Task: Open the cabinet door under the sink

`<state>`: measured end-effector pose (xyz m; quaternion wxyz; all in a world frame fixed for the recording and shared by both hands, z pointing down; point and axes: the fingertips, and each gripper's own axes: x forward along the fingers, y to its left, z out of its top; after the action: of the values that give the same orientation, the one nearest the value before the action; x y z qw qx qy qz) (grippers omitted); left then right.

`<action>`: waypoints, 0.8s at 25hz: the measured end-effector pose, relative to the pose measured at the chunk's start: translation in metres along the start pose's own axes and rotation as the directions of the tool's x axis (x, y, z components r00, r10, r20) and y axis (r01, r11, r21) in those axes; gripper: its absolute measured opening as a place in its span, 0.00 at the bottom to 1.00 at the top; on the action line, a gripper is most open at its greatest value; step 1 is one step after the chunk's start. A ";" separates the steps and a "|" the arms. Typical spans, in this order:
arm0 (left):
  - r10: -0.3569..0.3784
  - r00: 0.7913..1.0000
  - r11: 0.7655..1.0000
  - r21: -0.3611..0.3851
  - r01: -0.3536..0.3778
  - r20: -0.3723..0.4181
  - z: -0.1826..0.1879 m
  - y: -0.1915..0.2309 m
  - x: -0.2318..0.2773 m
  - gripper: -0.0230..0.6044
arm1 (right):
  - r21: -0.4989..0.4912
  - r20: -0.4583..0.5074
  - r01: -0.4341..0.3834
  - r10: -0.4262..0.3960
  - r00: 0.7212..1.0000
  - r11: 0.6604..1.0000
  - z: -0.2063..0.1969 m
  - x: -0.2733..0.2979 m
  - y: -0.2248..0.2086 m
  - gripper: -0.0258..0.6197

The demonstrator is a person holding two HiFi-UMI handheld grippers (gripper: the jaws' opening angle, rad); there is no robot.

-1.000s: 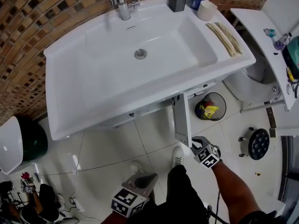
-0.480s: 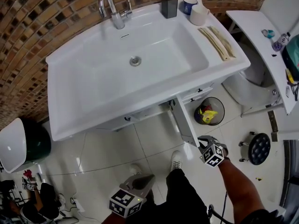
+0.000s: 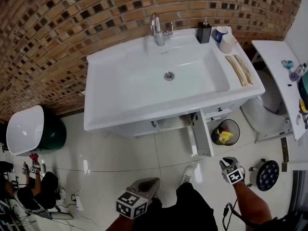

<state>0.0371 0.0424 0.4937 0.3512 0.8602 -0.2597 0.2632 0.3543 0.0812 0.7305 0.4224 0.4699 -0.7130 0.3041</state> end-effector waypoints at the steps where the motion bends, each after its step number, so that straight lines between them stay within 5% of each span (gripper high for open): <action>1: 0.002 1.000 1.000 -0.012 -0.002 0.021 0.002 0.002 -0.012 0.06 | 0.089 0.043 -0.012 0.008 0.999 0.996 0.013 -0.017 0.002 0.12; 4: -0.008 0.995 0.998 -0.065 0.014 0.097 0.006 0.006 -0.047 0.06 | 0.266 0.217 -0.138 0.080 0.973 0.954 0.065 -0.071 0.039 0.06; 12: -0.056 0.988 0.998 0.009 0.055 0.147 -0.036 0.006 -0.132 0.06 | 0.245 0.515 -0.429 0.259 0.817 0.869 0.179 -0.198 0.233 0.06; 15: -0.081 0.982 0.997 0.023 0.078 0.170 -0.053 0.001 -0.163 0.06 | 0.198 0.547 -0.436 0.270 0.792 0.878 0.186 -0.238 0.291 0.06; 20: -0.122 0.977 0.992 0.056 0.113 0.178 -0.070 -0.016 -0.186 0.06 | 0.147 0.553 -0.381 0.243 0.797 0.913 0.169 -0.273 0.338 0.06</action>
<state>-0.1070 0.1528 0.4109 0.3214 0.9022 -0.2331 0.1688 0.0427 0.1800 0.3985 0.0928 0.4592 -0.8242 0.3181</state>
